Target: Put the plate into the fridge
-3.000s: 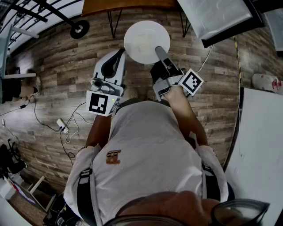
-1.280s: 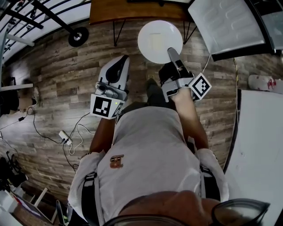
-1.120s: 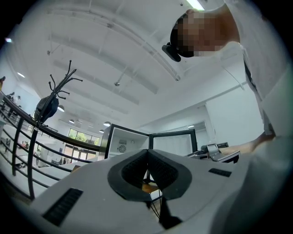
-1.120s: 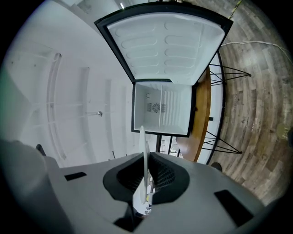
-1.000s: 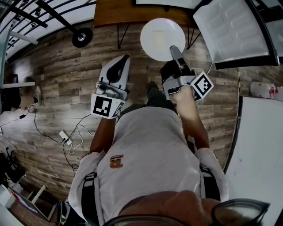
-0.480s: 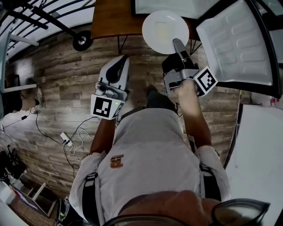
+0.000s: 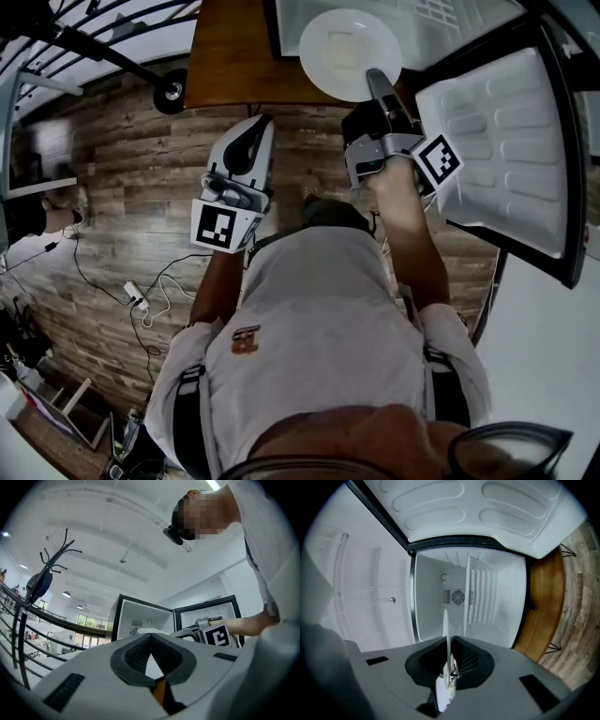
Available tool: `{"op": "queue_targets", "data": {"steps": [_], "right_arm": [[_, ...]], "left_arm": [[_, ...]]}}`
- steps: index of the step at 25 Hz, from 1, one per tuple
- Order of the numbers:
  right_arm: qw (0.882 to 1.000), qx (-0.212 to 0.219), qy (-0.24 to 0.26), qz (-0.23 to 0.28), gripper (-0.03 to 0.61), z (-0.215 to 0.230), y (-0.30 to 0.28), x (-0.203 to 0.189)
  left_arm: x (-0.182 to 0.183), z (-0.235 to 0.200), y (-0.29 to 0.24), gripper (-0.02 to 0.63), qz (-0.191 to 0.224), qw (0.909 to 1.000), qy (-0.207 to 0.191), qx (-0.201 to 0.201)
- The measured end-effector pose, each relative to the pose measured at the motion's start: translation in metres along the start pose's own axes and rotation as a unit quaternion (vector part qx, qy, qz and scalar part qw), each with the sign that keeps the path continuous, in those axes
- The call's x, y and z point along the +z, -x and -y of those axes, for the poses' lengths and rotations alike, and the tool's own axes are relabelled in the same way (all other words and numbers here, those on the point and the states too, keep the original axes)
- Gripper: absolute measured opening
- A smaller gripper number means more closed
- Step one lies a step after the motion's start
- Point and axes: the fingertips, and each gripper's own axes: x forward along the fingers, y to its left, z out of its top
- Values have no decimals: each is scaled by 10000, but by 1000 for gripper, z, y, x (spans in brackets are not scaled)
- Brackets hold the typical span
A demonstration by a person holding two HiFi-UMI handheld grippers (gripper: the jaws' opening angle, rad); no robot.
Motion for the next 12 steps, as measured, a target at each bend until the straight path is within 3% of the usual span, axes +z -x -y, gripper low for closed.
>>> {"op": "queue_targets", "data": {"steps": [8,12], "right_arm": [[9998,-141,-101,-136,41,1,-76,61],[9994,-259,-115,-191,41,2,-100,70]], "left_arm": [[-2,-8,-86,18,11,9998,-76,156],[-2,-12,-104,18,1,9997,-94,229]]}}
